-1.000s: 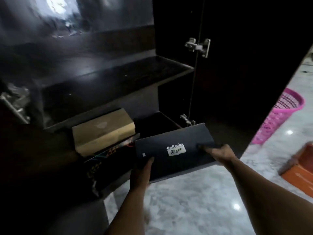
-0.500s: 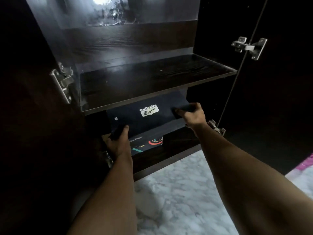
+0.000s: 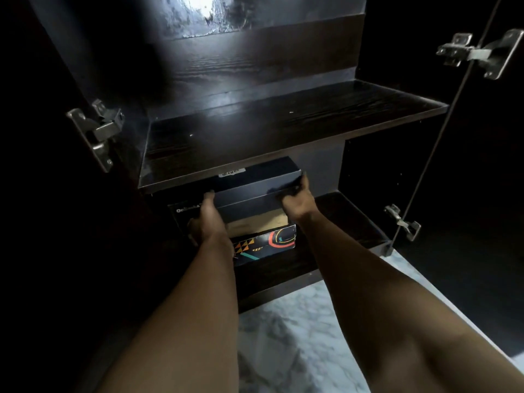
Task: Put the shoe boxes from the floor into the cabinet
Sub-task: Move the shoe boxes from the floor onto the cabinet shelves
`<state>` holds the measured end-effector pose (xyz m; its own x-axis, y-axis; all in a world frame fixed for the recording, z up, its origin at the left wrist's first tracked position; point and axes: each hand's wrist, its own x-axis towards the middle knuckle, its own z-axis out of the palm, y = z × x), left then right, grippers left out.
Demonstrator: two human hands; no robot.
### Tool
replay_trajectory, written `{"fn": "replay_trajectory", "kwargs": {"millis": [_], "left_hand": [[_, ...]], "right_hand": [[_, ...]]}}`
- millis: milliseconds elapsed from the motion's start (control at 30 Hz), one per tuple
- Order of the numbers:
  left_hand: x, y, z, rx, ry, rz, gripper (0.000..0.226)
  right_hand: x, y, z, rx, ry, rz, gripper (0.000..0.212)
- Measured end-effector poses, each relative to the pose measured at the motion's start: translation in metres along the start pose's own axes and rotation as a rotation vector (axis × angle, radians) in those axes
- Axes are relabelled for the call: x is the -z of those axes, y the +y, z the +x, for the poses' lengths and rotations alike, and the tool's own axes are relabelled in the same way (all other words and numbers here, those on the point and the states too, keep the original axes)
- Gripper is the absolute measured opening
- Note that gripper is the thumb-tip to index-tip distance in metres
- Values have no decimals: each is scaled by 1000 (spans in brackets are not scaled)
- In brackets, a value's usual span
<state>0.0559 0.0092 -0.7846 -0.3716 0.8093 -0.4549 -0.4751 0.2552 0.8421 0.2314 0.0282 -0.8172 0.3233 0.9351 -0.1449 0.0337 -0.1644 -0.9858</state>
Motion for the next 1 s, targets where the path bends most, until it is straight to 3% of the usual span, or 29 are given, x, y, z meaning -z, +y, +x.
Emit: {"fn": "replay_trajectory", "kwargs": {"millis": [100, 200, 333, 433, 567, 700, 1000], "left_hand": [[-3, 3, 4, -14, -52, 87, 70], [-4, -4, 5, -34, -72, 268, 52], [-1, -40, -10, -33, -233, 527, 43], [-6, -89, -32, -9, -391, 782, 24], [-9, -156, -78, 63, -614, 1091, 21], [-6, -204, -139, 75, -885, 1251, 19], [-12, -317, -308, 41, -1447, 1420, 21]], "right_hand": [[4, 1, 4, -52, -122, -67, 99], [8, 6, -2, -103, -129, -77, 98], [31, 29, -31, -111, -16, -333, 86], [66, 58, -64, -168, 40, -489, 78], [134, 104, -125, -269, 127, -603, 72], [214, 147, -207, -537, 294, -587, 83], [381, 166, -451, -753, 839, -631, 61]]}}
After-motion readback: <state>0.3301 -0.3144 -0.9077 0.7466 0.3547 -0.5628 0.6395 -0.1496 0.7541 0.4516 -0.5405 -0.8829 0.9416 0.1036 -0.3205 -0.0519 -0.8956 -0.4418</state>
